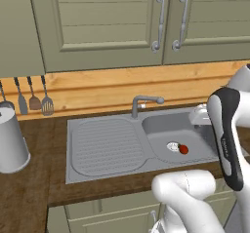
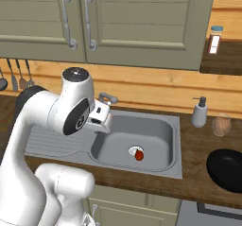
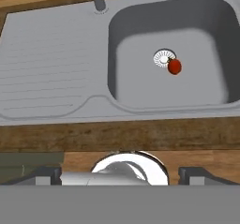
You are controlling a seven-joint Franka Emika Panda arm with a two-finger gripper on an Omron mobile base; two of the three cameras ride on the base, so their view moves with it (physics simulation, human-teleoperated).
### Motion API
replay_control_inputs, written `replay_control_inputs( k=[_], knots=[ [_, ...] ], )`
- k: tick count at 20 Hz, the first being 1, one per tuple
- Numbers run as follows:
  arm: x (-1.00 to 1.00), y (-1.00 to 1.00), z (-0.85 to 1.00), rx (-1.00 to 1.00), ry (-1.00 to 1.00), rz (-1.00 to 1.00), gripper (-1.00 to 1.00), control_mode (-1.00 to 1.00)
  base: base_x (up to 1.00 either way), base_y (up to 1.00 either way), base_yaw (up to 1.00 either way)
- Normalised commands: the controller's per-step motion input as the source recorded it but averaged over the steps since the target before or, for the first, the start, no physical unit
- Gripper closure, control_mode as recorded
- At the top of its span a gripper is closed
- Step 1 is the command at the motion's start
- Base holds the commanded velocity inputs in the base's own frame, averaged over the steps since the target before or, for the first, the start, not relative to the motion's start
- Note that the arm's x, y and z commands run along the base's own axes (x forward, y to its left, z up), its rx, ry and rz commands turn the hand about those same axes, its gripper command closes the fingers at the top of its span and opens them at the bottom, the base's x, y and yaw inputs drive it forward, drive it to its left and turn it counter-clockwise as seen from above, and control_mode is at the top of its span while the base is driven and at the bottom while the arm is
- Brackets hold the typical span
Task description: Pick the tomato from the sink and place it in the bowl. Then pick the bowl and place it in the microwave. Then close the microwave door and press the start button.
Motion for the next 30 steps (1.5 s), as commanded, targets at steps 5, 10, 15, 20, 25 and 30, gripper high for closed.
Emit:
replay_control_inputs(
  k=[5,10,15,20,25,30],
  knots=[
    [-0.02,-0.44,-0.52,-0.01,0.0,0.0,-1.0,-1.0,0.0,0.0,0.0],
    [0.0,-0.43,-0.52,-0.05,0.0,0.0,-1.0,-1.0,0.0,0.0,0.0],
    [0.08,-0.11,-0.14,-0.02,0.01,0.0,-1.0,-1.0,0.0,0.0,0.0],
    [0.16,0.02,0.0,0.0,0.03,-0.02,-1.0,-1.0,0.0,0.0,0.0],
    [0.27,-0.17,-0.17,0.0,0.01,-0.01,-1.0,-1.0,0.0,0.0,0.0],
    [0.1,-0.27,-0.32,0.0,0.0,0.0,-1.0,-1.0,0.0,0.0,0.0]
  ],
)
